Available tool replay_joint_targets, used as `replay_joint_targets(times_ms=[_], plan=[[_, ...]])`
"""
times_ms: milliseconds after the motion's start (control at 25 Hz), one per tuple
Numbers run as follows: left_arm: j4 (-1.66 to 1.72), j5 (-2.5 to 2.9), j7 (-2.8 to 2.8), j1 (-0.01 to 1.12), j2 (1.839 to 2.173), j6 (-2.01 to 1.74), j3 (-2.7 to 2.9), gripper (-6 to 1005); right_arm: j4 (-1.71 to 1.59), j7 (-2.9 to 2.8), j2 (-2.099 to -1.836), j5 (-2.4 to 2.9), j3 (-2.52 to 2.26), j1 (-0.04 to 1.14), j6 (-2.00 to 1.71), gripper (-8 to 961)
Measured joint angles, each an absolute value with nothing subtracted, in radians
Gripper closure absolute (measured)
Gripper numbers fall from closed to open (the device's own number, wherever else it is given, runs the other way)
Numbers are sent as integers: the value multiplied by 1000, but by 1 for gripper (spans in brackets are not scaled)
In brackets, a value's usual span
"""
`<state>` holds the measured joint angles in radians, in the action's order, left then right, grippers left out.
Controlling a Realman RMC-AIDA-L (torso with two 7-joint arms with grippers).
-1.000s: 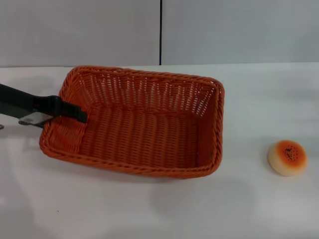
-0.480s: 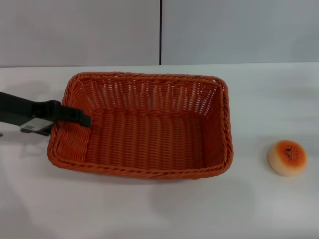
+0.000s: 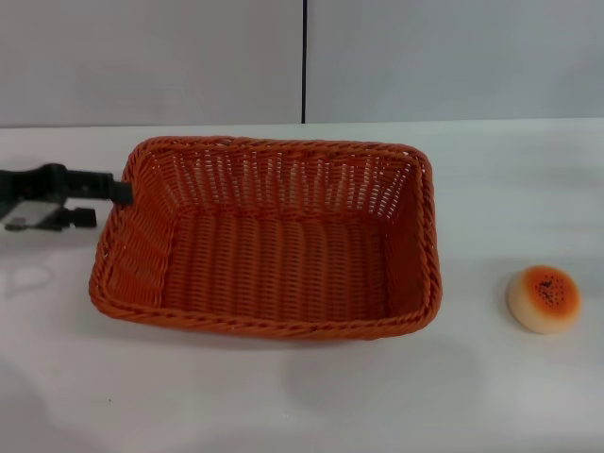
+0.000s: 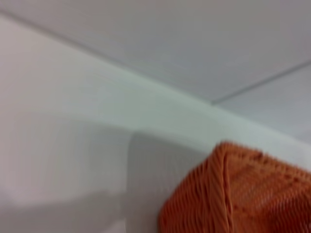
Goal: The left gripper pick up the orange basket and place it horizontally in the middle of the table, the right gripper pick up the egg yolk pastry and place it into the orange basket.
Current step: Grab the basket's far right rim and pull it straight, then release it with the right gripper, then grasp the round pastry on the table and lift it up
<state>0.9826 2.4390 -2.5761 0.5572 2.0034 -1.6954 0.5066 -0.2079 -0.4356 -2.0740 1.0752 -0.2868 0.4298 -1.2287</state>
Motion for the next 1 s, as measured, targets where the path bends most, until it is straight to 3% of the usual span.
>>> replay_joint_targets(times_ms=[400, 680, 1000], plan=[[929, 2198, -2299, 486, 1989, -1640, 403, 203, -216, -452, -2072, 1076, -334, 426, -1223, 460], [734, 1913, -1841, 370, 2015, -1603, 256, 205, -405, -739, -2074, 1220, -491, 382, -1184, 461], [615, 1768, -1460, 274, 2047, -1599, 208, 206, -866, -1443, -2078, 1810, -578, 354, -1202, 463]])
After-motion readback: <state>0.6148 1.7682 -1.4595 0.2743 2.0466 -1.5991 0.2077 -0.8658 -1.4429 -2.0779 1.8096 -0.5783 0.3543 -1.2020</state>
